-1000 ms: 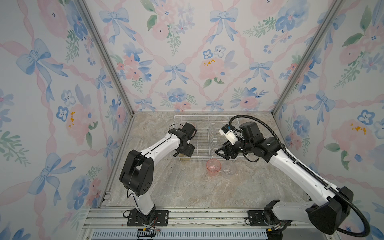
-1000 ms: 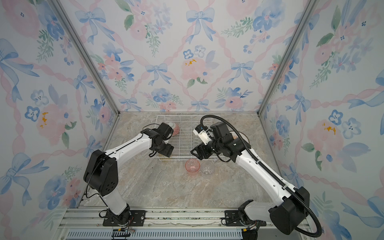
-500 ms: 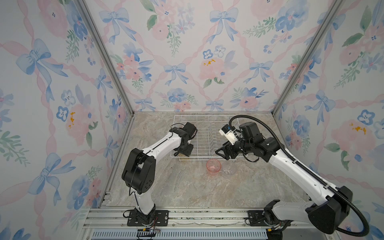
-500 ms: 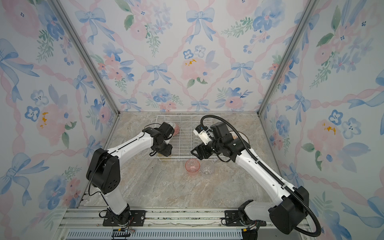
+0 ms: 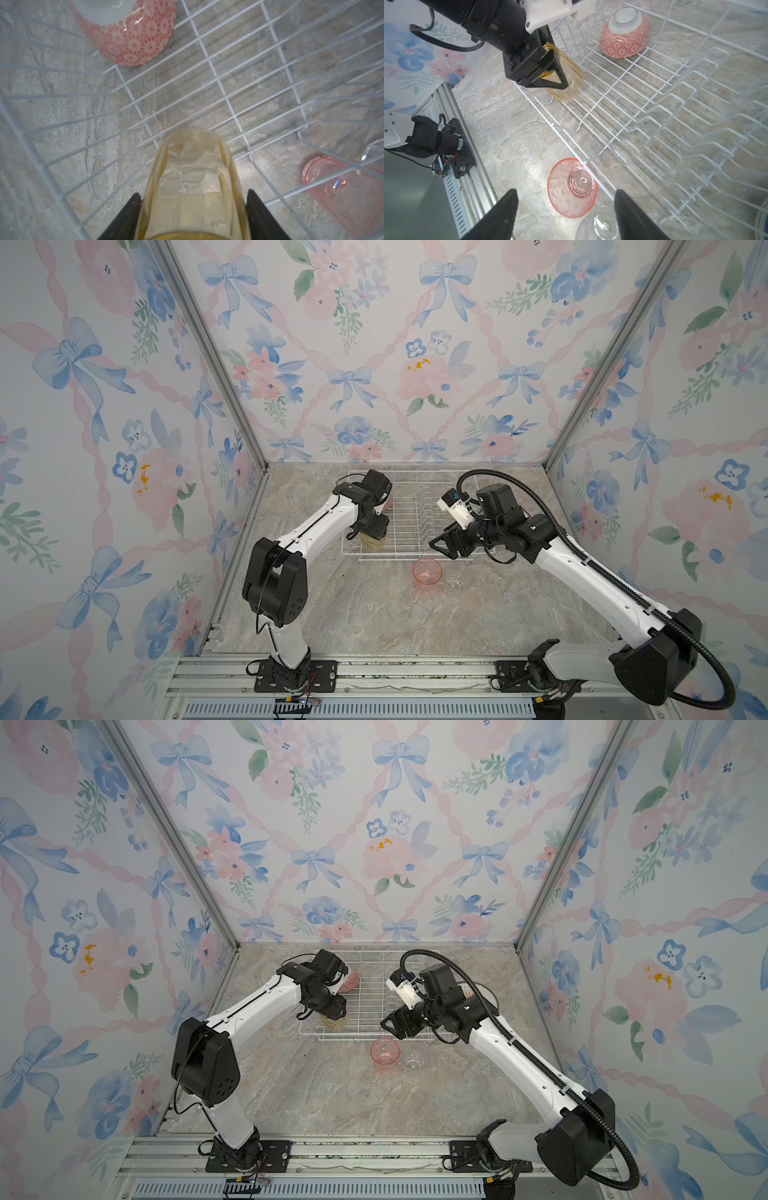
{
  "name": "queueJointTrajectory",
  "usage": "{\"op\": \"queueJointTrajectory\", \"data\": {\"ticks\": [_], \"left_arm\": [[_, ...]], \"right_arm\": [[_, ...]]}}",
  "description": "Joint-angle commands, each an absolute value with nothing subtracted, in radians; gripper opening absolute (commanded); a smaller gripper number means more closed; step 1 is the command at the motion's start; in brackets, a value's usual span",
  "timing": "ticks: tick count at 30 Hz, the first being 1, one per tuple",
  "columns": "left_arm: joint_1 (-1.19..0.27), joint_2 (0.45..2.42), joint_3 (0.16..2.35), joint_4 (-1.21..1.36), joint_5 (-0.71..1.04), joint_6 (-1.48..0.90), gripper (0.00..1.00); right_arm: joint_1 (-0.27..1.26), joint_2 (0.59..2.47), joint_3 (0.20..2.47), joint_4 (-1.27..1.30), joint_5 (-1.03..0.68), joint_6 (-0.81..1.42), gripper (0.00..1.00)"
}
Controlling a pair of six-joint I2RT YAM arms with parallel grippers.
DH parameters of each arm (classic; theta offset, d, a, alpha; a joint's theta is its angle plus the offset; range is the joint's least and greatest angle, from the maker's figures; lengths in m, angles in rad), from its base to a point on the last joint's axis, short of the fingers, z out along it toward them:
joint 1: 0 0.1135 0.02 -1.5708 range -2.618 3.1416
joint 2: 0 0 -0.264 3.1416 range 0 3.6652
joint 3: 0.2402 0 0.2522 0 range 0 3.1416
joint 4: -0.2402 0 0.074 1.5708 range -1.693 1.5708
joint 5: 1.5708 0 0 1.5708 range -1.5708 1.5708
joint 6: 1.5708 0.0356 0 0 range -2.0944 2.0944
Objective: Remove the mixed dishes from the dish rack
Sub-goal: 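Grasp the amber glass cup in the rack with the left gripper, then lift the amber cup toward the right gripper while the right gripper approaches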
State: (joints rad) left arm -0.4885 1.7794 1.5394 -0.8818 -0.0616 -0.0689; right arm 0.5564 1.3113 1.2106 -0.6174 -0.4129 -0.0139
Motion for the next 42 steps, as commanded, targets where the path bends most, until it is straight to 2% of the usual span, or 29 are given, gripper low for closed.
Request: {"op": "queueJointTrajectory", "data": {"ticks": [1, 13, 20, 31, 42], "left_arm": [[-0.474, 1.765, 1.588, -0.887, 0.017, -0.018, 0.48], [-0.409, 1.704, 1.613, -0.798, 0.285, 0.020, 0.47], [-0.383, 1.677, 1.597, -0.715, 0.447, 0.017, 0.46], [-0.324, 1.588, 1.492, -0.463, 0.733, -0.062, 0.45], [-0.323, 1.568, 1.431, -0.338, 0.839, -0.124, 0.45]], "right_arm": [[0.543, 1.321, 1.189, -0.575, -0.458, 0.012, 0.76], [0.465, 1.356, 1.079, -0.267, -0.776, 0.192, 0.75], [0.456, 1.413, 1.023, -0.060, -0.891, 0.317, 0.71], [0.405, 1.401, 0.951, 0.131, -0.915, 0.435, 0.69], [0.393, 1.454, 0.931, 0.458, -0.959, 0.605, 0.66]]}}
